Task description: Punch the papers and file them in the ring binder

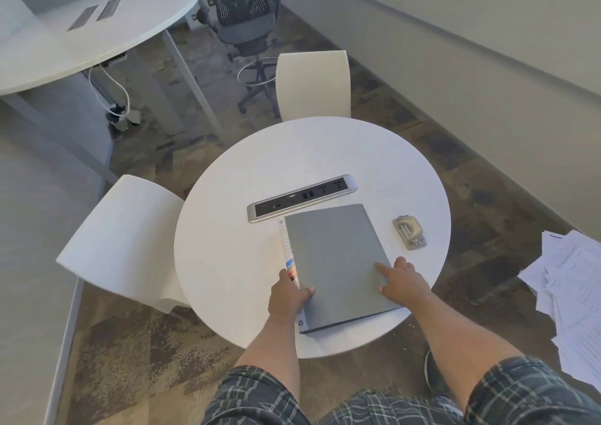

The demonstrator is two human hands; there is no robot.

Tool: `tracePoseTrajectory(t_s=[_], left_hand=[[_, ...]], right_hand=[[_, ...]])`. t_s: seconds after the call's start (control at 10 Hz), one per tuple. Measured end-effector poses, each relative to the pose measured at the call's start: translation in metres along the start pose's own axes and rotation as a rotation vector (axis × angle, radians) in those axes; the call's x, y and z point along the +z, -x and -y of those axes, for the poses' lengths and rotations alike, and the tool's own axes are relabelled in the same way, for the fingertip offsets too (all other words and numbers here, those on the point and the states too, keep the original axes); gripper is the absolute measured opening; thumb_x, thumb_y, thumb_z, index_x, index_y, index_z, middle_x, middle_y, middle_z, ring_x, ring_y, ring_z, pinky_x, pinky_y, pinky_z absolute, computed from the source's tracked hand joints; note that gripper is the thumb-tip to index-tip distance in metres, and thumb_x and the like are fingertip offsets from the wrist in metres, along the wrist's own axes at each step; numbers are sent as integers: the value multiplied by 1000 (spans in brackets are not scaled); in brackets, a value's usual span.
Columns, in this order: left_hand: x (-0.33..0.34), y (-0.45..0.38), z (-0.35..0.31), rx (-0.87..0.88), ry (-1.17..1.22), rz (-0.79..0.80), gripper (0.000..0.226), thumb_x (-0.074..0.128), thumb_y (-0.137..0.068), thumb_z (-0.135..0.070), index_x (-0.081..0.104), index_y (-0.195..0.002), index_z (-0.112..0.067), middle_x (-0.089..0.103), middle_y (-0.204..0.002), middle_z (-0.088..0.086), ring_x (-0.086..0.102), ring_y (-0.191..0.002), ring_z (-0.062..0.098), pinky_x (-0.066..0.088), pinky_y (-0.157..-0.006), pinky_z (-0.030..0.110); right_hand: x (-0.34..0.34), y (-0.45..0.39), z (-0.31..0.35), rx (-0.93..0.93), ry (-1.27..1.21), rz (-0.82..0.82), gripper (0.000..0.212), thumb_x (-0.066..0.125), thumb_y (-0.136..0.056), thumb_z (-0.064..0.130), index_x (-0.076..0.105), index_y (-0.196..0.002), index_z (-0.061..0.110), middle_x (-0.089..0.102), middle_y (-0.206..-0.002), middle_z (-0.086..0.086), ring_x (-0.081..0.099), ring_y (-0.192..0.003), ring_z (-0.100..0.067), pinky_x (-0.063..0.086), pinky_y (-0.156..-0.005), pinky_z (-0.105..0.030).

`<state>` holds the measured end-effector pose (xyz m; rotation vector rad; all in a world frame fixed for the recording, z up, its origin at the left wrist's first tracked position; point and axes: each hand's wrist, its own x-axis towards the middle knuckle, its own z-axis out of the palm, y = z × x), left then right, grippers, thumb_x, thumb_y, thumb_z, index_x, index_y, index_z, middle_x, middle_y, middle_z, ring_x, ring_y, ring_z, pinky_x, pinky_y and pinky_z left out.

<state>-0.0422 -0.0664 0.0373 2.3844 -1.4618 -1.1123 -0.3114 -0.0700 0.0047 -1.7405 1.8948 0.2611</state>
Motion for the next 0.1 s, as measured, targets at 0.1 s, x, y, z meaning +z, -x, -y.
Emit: tracePoseTrajectory(t_s=[0.1], left_hand=[[1,1,-10,58,-187,-94,96,74,-78,-53,27,-154,-18,44,-147,9,53,-131,35,47,-106,45]], right_hand=[[-10,2,3,-44,75,-68,68,54,-99,48,30,-160,31,35,-153,-12,41,-138,-31,44,-108,-40]])
